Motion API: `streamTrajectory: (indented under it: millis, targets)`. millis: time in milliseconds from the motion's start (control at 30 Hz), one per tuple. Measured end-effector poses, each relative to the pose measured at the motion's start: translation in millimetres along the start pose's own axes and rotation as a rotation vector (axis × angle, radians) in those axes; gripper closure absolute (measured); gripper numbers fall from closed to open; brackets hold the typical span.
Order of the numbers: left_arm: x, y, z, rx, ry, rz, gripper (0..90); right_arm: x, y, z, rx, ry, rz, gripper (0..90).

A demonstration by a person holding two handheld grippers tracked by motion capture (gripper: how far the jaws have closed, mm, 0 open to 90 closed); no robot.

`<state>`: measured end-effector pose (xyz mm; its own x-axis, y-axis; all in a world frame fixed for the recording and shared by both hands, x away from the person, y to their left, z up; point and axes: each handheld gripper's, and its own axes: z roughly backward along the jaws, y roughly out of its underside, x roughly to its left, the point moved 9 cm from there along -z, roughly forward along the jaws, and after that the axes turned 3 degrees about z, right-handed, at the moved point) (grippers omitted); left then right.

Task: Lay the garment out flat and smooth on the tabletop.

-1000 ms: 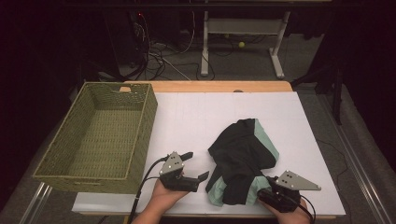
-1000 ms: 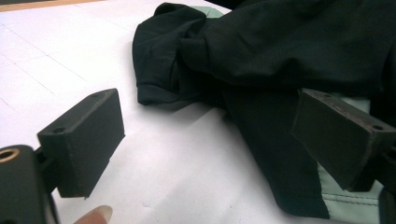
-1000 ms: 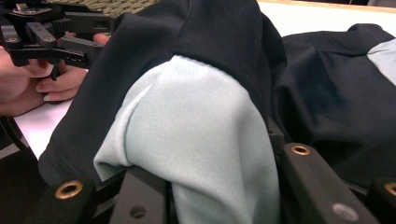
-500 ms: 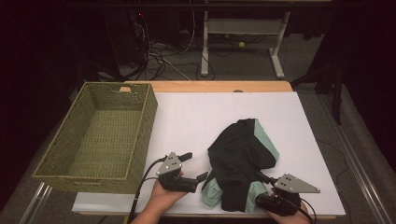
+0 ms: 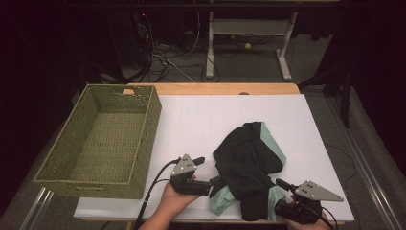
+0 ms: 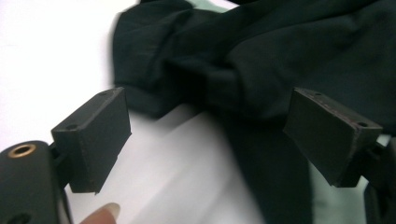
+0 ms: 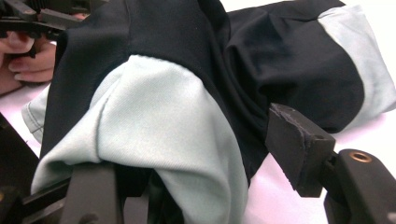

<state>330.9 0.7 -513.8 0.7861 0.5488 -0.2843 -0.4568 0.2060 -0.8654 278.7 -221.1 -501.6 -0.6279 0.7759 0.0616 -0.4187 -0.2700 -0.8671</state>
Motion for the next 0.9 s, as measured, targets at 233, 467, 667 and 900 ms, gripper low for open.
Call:
streamTrajectory:
  millis: [233, 467, 667, 900]
  targets:
    - [-15.7, -3.4, -22.7, 0.075, 0.056, 0.003, 41.2, 0.7, -1.1, 2.2, -0.003, 0.011, 0.008, 37.7]
    - [-19.3, -18.2, -26.5, 0.028, 0.018, -0.01, 78.6, -2.1, -0.9, 3.6, -0.007, 0.016, 0.001, 38.1]
    - [-16.9, -47.9, -21.8, -0.05, -0.018, -0.027, 79.5, -8.1, -0.3, 6.5, -0.014, 0.02, -0.009, 37.8]
    - [-20.1, -79.1, -27.9, -0.086, -0.026, -0.058, 79.4, -35.9, 3.3, 27.6, -0.042, 0.096, -0.053, 38.6]
